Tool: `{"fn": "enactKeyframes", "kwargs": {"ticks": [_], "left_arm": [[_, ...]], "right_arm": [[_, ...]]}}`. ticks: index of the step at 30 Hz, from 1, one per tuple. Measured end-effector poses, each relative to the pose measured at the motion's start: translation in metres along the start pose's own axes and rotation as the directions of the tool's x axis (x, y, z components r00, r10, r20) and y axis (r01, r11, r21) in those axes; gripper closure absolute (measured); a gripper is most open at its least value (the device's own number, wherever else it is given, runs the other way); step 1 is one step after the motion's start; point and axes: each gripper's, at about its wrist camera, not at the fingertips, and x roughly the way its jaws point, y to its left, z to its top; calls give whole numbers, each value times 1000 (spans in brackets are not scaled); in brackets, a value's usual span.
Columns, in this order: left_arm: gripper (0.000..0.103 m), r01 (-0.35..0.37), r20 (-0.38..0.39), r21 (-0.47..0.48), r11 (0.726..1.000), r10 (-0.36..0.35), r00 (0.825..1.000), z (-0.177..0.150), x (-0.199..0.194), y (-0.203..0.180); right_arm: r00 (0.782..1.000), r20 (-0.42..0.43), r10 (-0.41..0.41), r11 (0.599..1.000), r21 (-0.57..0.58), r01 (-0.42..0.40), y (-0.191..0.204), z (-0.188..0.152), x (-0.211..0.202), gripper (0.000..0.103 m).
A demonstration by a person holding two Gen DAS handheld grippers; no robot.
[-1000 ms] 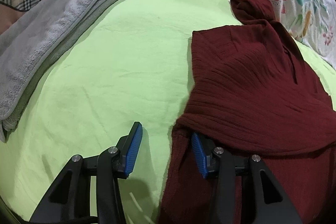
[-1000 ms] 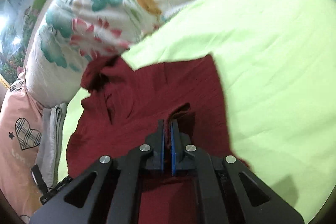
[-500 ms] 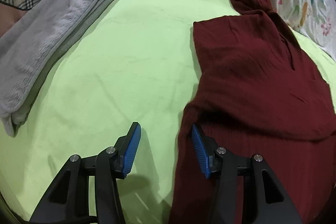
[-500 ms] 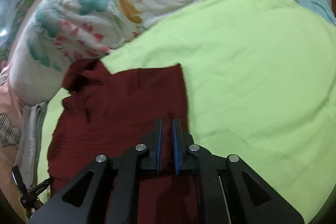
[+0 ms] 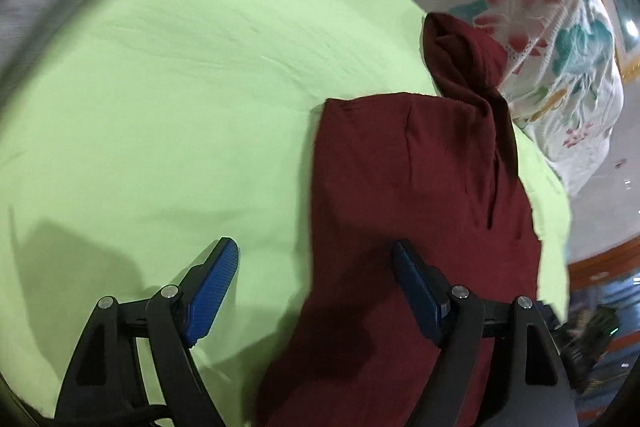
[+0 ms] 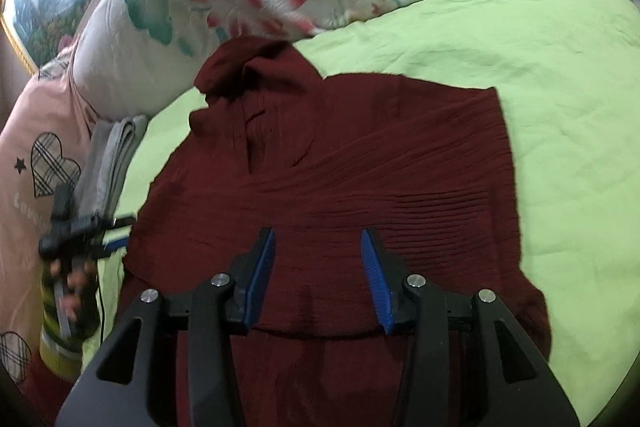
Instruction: Fold large clothes
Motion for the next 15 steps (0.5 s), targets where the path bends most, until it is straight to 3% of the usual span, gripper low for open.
{"fn": "enactKeyframes", "kwargs": {"ticks": [1,3,4,6,8,10,11,12,13,14,15], "left_arm": [[27,0,-11,16,1000,1,1000,5,6,-2],[90,-43,18,103,994,42,999,13,14,-18],[98,-45,15,123,991,44,999,14,15,-23],[99,-107,102,157,982,91,991,17,9,-33],[99,-172,195,181,968,136,971,14,1,-37],[100,-247,229,179,952,203,952,11,6,-34],[102,-308,235,179,934,263,936,9,12,-33],[102,-385,258,180,905,334,906,7,17,-34],[102,-405,270,175,897,352,896,6,15,-34],[102,-400,272,163,902,348,897,5,12,-34],[102,-361,278,145,921,312,908,6,4,-35]], "right_arm": [[1000,-7,0,1000,-2,0,0,0,3,57],[1000,-23,-1,1000,2,1,-1,0,10,57],[1000,-27,2,1000,3,-2,-1,0,12,57],[1000,-23,8,1000,3,-7,-2,3,14,57],[1000,-14,6,1000,6,-6,-3,6,15,57],[1000,-13,4,1000,15,-4,-6,12,18,57],[1000,-15,2,1000,18,-2,-7,15,19,57],[1000,-16,2,1000,18,-2,-8,19,21,57],[1000,-16,5,1000,13,-4,-8,23,21,57],[1000,-14,6,1000,8,-6,-7,26,21,57],[1000,-6,5,1000,-4,-5,-6,31,21,57]]}}
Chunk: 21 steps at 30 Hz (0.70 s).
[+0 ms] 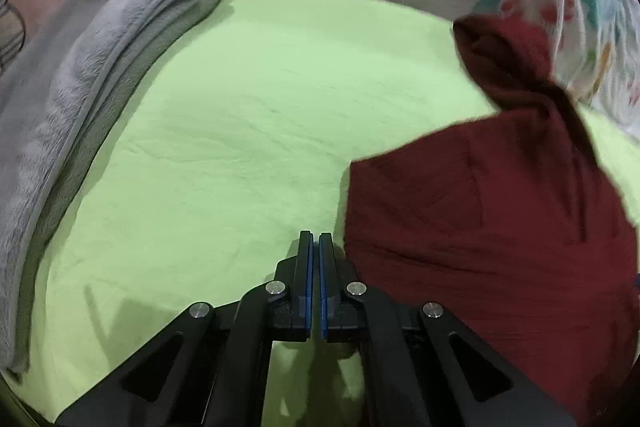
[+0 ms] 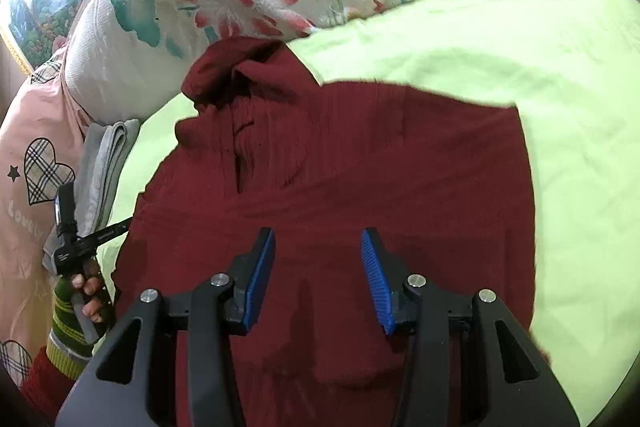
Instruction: Fold large clothes
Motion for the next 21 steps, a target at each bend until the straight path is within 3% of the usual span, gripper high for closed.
{"fn": "enactKeyframes", "kwargs": {"ticks": [3,4,7,8,10,12,15,21], "left_arm": [[100,57,60,-17,998,-56,997,13,-25,-6],[96,73,70,-5,997,-72,995,18,-31,-12],[69,135,55,26,991,-136,989,33,-36,-28],[67,144,53,34,989,-146,988,38,-35,-36],[65,160,36,46,986,-162,986,47,-29,-47],[64,190,9,25,981,-191,982,62,-16,-54],[63,242,-13,-1,970,-242,970,83,1,-68],[60,197,-41,0,980,-196,980,134,48,-94]], "right_arm": [[1000,24,4,1000,-29,-3,5,18,0,57],[999,32,13,999,-35,-12,7,27,2,57],[998,44,35,997,-67,-32,18,54,16,57],[998,40,40,996,-82,-36,22,64,22,57],[999,38,36,991,-129,-31,33,85,37,57],[998,10,63,984,-165,-60,41,104,56,47],[1000,-14,25,983,-179,-27,44,135,87,46],[999,-26,-48,972,-232,40,51,181,139,46]]}}
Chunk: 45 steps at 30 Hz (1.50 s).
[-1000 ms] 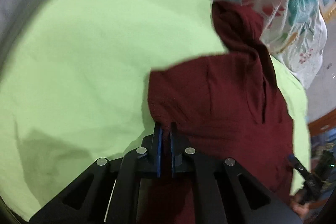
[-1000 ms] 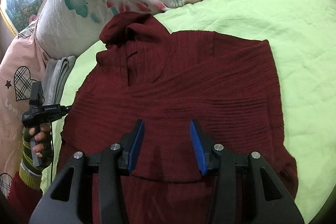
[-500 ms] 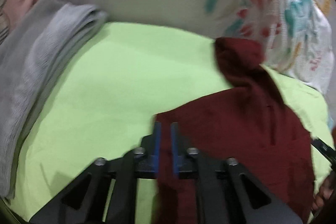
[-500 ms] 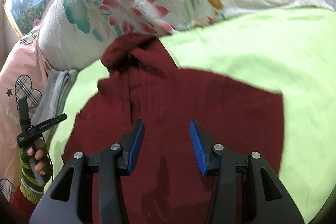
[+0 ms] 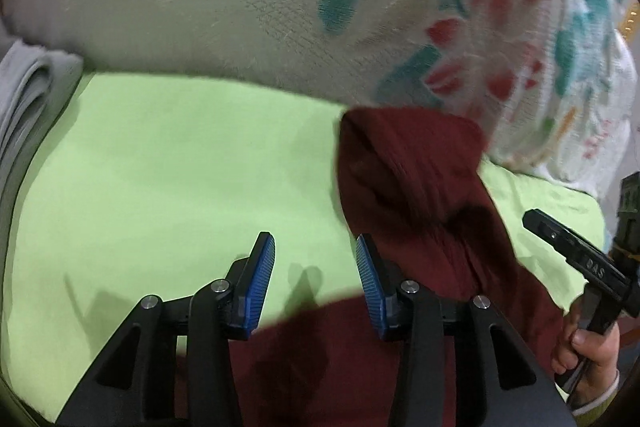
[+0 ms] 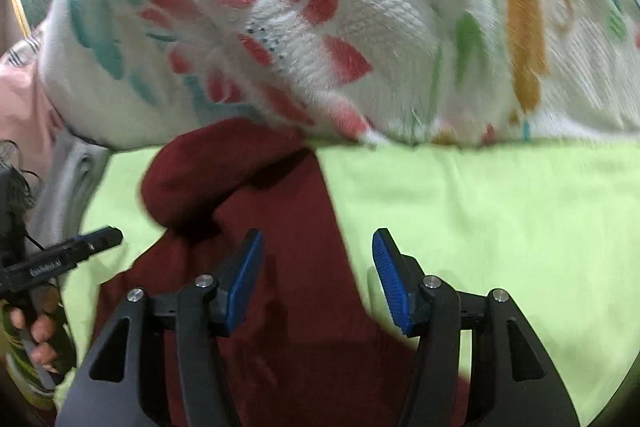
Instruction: Fold large clothes
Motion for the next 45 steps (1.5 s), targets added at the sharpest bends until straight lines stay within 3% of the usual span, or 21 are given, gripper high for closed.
{"fn": "enactKeyframes", "kwargs": {"ticks": [3,8,10,12,14,18,21,24,27,29,31,32,34,35,36,40,43,45], "left_arm": [[60,39,-28,-49,998,-40,999,20,19,5],[57,229,2,-143,963,-231,973,40,27,7],[53,277,-7,-149,949,-281,960,46,33,0],[51,287,-30,-149,946,-295,955,51,42,-8],[51,321,-56,-179,930,-335,940,57,56,-15],[51,397,-52,-274,876,-426,903,52,58,-11],[51,416,-13,-262,871,-434,901,45,42,-7],[51,465,12,-275,842,-480,877,46,33,-2],[48,444,17,-264,856,-456,890,52,25,1],[48,450,-3,-284,846,-471,882,54,30,-1],[47,457,-27,-289,841,-484,874,53,33,-5],[45,442,-36,-281,852,-469,882,52,34,-7],[44,391,-74,-262,882,-422,903,52,43,-8],[44,381,-87,-261,887,-415,906,51,48,-9],[44,371,-98,-263,891,-407,908,49,53,-9],[45,369,-95,-282,886,-408,908,42,63,-5],[45,386,-77,-299,873,-425,902,43,63,1],[45,390,-71,-305,869,-430,900,45,63,5]], "right_arm": [[999,-35,15,999,-51,-17,8,11,25,44],[997,-80,16,1000,-21,-18,1,16,65,44],[998,-62,23,1000,20,-22,-6,14,66,60],[998,-50,31,999,40,-29,-9,12,61,82],[999,-38,33,999,45,-31,-10,11,55,92],[1000,-12,26,999,27,-26,-7,12,38,97],[1000,17,24,1000,10,-25,-8,12,24,98],[999,26,25,1000,17,-25,-13,8,14,103],[1000,19,24,999,24,-24,-17,2,10,103],[1000,6,22,999,24,-22,-17,5,16,103],[994,-8,109,991,77,-108,-24,3,15,103],[988,-10,153,982,114,-151,-23,2,17,101],[966,6,257,941,227,-252,-35,2,13,80],[959,23,282,929,243,-279,-36,2,11,60],[948,44,317,913,257,-317,-35,4,9,52],[916,24,402,862,328,-387,-29,15,27,52],[913,10,407,840,388,-379,-23,25,54,53],[894,37,446,785,463,-411,-30,23,65,58]]}}
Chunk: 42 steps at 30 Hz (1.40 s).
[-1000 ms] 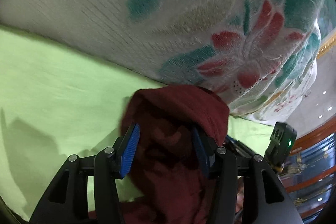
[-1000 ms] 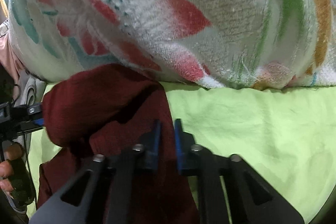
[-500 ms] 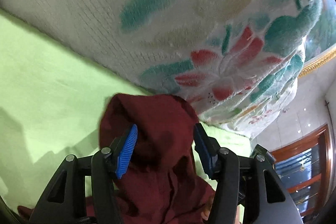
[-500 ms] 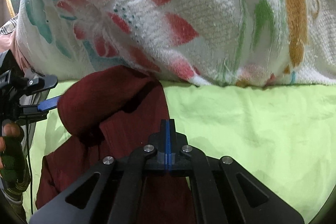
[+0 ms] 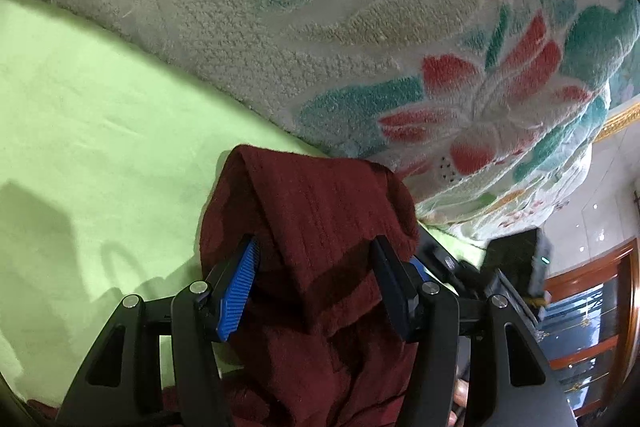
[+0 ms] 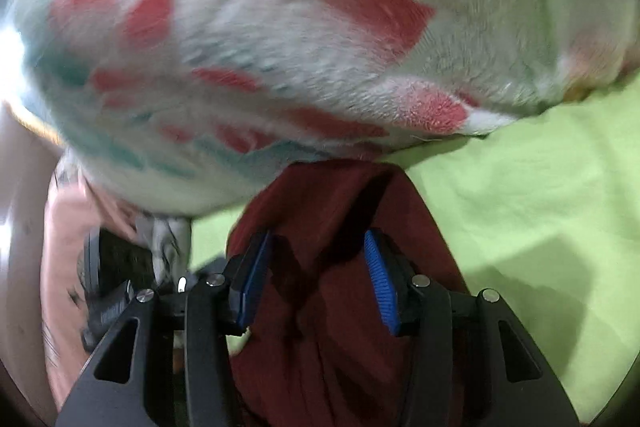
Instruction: Fold large clothes
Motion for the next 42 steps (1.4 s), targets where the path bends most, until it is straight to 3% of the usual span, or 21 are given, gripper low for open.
{"fn": "enactKeyframes", "kwargs": {"ticks": [1,3,4,5,7,9,11,15,20,23,28,32,36,37,38,40,41,42], "left_arm": [[45,3,4,-2,1000,-3,1000,2,1,-2],[50,-1,4,11,1000,1,1000,5,5,-2],[71,-10,8,22,1000,10,1000,6,6,-3],[103,-11,12,29,1000,11,1000,4,6,-3],[101,49,15,45,998,-50,999,-6,-1,-6],[101,46,56,98,994,-52,997,-23,-21,-15],[101,91,68,134,987,-101,993,-49,-43,-25],[101,135,52,227,964,-151,987,-127,-88,-47],[101,194,1,251,948,-201,980,-220,-115,-50],[101,179,-24,254,951,-179,984,-269,-121,-36],[101,142,-37,215,966,-137,990,-314,-119,-6],[101,98,-42,195,976,-91,995,-329,-119,21],[100,44,-107,254,966,-17,994,-353,-114,31],[94,23,-119,265,964,9,993,-357,-115,34],[80,10,-122,265,964,23,992,-357,-115,34],[59,8,-110,235,972,18,994,-351,-126,44],[55,7,-89,216,976,13,996,-346,-131,46],[52,4,-68,195,981,9,998,-339,-136,50]], "right_arm": [[1000,3,31,999,33,-31,-5,3,3,62],[999,6,49,995,91,-49,-13,6,6,99],[999,14,49,993,103,-50,-13,4,4,99],[998,27,52,994,98,-55,-9,1,2,99],[997,56,52,998,33,-54,6,-11,-20,99],[996,71,57,998,-12,-57,19,-25,-43,99],[994,87,73,997,-34,-70,29,-44,-73,99],[989,114,93,993,-81,-85,47,-96,-127,99],[992,113,64,992,-119,-50,53,-183,-175,99],[996,89,-12,992,-124,23,40,-228,-188,99],[994,62,-87,993,-78,92,13,-289,-188,99],[990,40,-134,989,-64,136,2,-312,-182,99],[983,-5,-181,980,-82,180,-2,-325,-177,96],[983,-12,-181,980,-83,180,-2,-326,-178,96],[986,-9,-165,984,-75,164,-3,-325,-183,94],[990,23,-141,988,-63,142,-5,-320,-194,76],[988,62,-140,988,-49,143,-9,-314,-203,65],[986,89,-140,989,-30,143,-13,-307,-208,62]]}}
